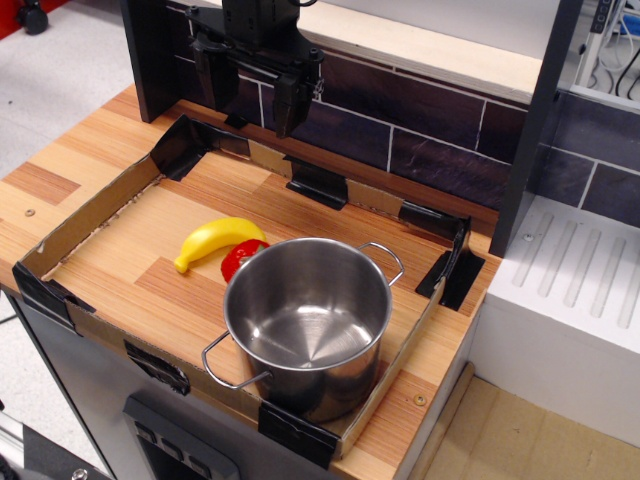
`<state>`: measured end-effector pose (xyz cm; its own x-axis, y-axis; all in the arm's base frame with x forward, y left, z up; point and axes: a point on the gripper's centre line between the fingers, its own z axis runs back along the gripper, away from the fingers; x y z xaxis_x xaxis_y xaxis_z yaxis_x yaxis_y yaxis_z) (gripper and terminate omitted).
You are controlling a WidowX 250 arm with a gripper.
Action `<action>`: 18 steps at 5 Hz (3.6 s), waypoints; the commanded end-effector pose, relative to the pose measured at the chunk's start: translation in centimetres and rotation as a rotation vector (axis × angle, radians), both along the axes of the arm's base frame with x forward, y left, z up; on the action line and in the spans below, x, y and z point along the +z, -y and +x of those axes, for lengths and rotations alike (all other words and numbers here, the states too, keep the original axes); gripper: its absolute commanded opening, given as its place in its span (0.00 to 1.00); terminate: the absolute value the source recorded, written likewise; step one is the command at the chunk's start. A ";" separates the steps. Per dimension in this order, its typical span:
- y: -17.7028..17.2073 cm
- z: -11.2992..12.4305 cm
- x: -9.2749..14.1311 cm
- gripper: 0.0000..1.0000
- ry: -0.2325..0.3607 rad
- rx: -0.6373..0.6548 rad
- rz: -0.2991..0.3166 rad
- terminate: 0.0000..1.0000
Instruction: Topple metal pot
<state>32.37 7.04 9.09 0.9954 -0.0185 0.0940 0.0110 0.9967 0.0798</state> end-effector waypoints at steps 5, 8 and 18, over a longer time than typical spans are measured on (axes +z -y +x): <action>10.9 -3.2 6.8 1.00 0.217 -0.213 0.081 0.00; 18.2 -6.1 3.3 1.00 0.365 -0.331 0.427 0.00; 12.6 -4.3 -4.2 1.00 0.379 -0.097 0.746 0.00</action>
<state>27.60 -5.80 4.60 0.9005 -0.3032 0.3119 -0.0372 0.6608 0.7497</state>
